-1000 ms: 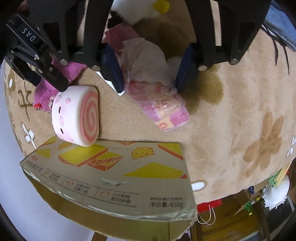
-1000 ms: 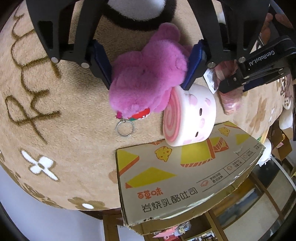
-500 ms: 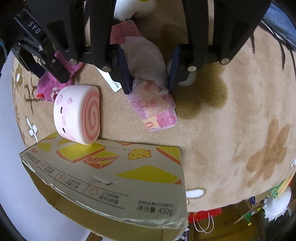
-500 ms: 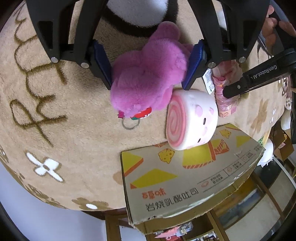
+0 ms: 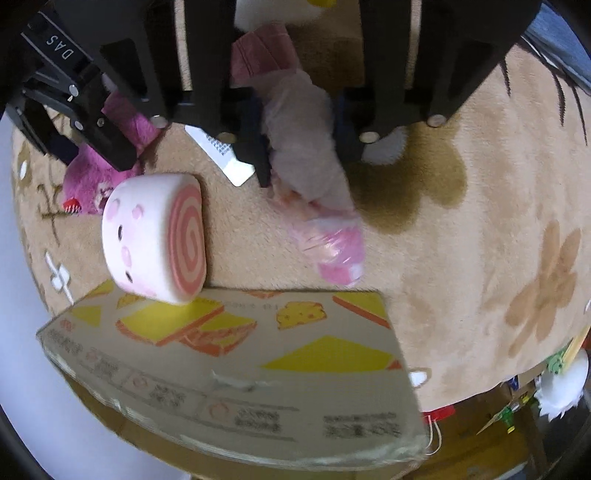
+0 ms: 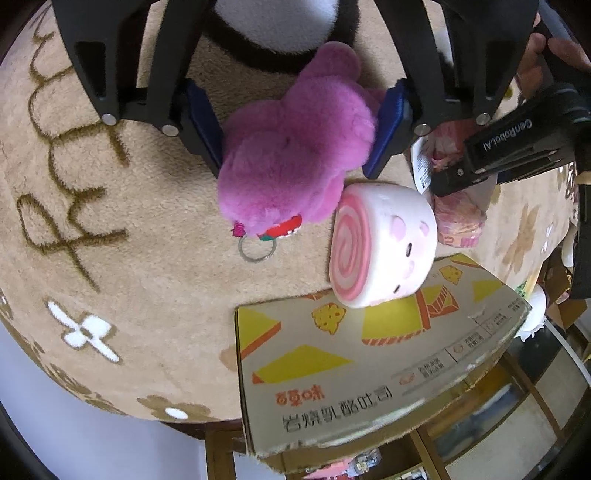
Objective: Organize soft objects
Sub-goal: 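Lift pink bear with right tool while left tool lifts package over box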
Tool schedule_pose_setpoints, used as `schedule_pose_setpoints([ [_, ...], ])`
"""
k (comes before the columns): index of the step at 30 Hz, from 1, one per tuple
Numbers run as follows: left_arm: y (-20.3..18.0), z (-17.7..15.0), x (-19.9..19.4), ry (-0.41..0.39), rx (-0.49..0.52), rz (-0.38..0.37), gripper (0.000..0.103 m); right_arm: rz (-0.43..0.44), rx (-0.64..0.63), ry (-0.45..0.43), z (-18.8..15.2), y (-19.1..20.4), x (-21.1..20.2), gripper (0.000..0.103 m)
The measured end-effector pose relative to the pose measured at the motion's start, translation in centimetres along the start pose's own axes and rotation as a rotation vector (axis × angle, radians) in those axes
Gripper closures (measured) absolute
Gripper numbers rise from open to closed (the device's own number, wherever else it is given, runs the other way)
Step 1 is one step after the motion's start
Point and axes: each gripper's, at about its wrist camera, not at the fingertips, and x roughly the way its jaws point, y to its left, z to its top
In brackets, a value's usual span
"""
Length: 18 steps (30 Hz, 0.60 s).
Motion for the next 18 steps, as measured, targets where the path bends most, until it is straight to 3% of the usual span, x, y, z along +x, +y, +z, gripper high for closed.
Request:
schedule_pose_setpoints([
  [5, -0.3, -0.5, -1.4, -0.07, 0.042, 0.075, 0.082, -0.007, 0.011, -0.039, 0.2, -0.4, -1.1, 0.028],
  [12, -0.8, -0.6, -3.7, -0.154, 0.05, 0.072, 0.083, -0.008, 0.035, -0.135, 0.8, -1.1, -3.8, 0.028],
  [18, -0.5, -1.4, -7.5, -0.26, 0.057, 0.137, 0.084, 0.002, 0.02, -0.222, 1.4, -0.5, -6.6, 0.028],
])
